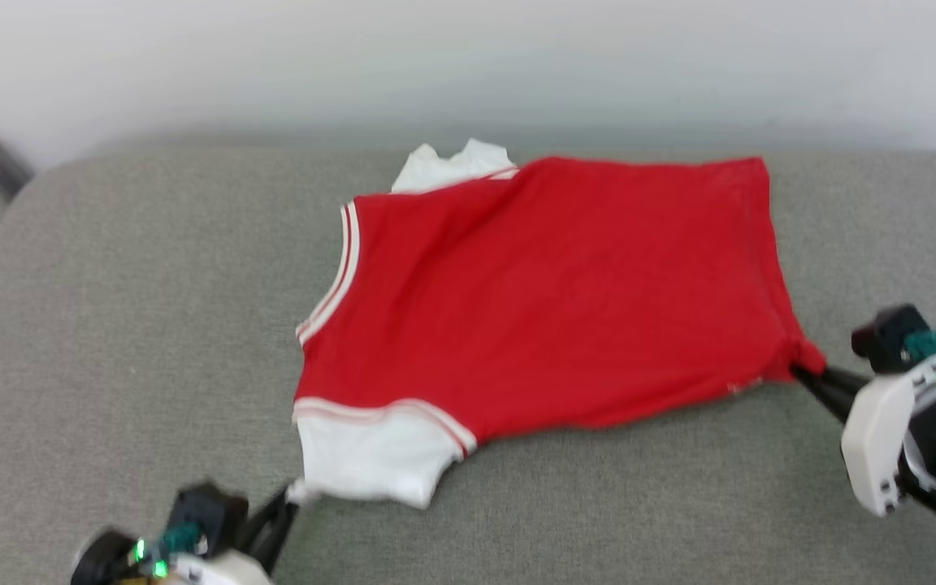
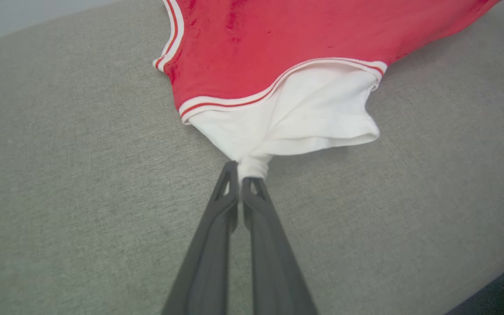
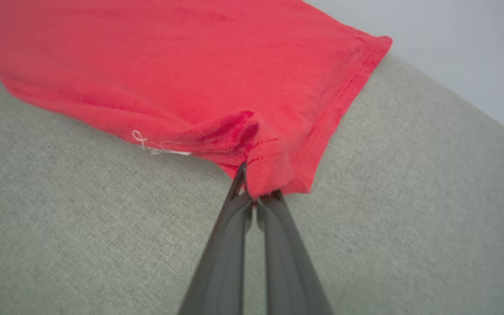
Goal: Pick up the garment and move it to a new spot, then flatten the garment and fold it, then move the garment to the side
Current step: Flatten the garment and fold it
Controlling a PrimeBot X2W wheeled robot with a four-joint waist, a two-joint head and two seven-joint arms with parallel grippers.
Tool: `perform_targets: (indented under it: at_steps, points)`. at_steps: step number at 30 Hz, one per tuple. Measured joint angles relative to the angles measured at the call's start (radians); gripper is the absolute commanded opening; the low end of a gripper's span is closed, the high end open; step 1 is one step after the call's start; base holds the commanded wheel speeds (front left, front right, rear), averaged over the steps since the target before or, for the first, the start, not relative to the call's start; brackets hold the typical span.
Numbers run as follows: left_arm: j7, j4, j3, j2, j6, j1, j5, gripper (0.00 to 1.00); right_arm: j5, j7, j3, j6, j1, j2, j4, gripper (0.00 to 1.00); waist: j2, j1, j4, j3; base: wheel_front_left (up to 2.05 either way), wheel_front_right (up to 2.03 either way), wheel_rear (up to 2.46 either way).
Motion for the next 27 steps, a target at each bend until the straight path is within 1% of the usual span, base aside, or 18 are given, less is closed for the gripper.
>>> perform_targets:
  at_steps: [3, 6, 10, 15, 20, 27]
  points:
    - [0.024, -0.072, -0.024, 0.028, 0.030, 0.079, -0.026, 0.00, 0.015, 0.021, 0.003, 0.000, 0.070, -0.034, -0.038, 0.00, 0.0000, 0.0000, 0.006, -0.038, 0.00, 0.00, 0.00]
    - [0.039, -0.109, -0.045, 0.051, 0.042, 0.125, -0.037, 0.00, 0.031, 0.045, 0.002, 0.000, 0.152, -0.066, -0.086, 0.00, 0.0000, 0.0000, 0.016, -0.072, 0.00, 0.00, 0.00]
    - [0.055, -0.139, -0.080, 0.050, 0.057, 0.181, -0.053, 0.00, 0.051, 0.064, -0.025, 0.000, 0.255, -0.101, -0.141, 0.00, 0.0000, 0.0000, 0.024, -0.109, 0.00, 0.00, 0.00]
    - [0.067, -0.140, -0.107, 0.052, 0.061, 0.214, -0.053, 0.00, 0.049, 0.079, -0.075, 0.000, 0.389, -0.136, -0.204, 0.00, 0.0000, 0.0000, 0.027, -0.134, 0.00, 0.00, 0.00]
    - [0.074, -0.133, -0.122, 0.060, 0.061, 0.242, -0.063, 0.00, 0.027, 0.107, -0.153, 0.000, 0.514, -0.151, -0.260, 0.00, 0.0000, 0.0000, 0.023, -0.144, 0.00, 0.00, 0.00]
    - [0.089, -0.135, -0.144, 0.065, 0.060, 0.274, -0.077, 0.00, -0.027, 0.154, -0.280, 0.000, 0.632, -0.135, -0.316, 0.00, 0.0000, 0.0001, 0.012, -0.146, 0.00, 0.00, 0.00]
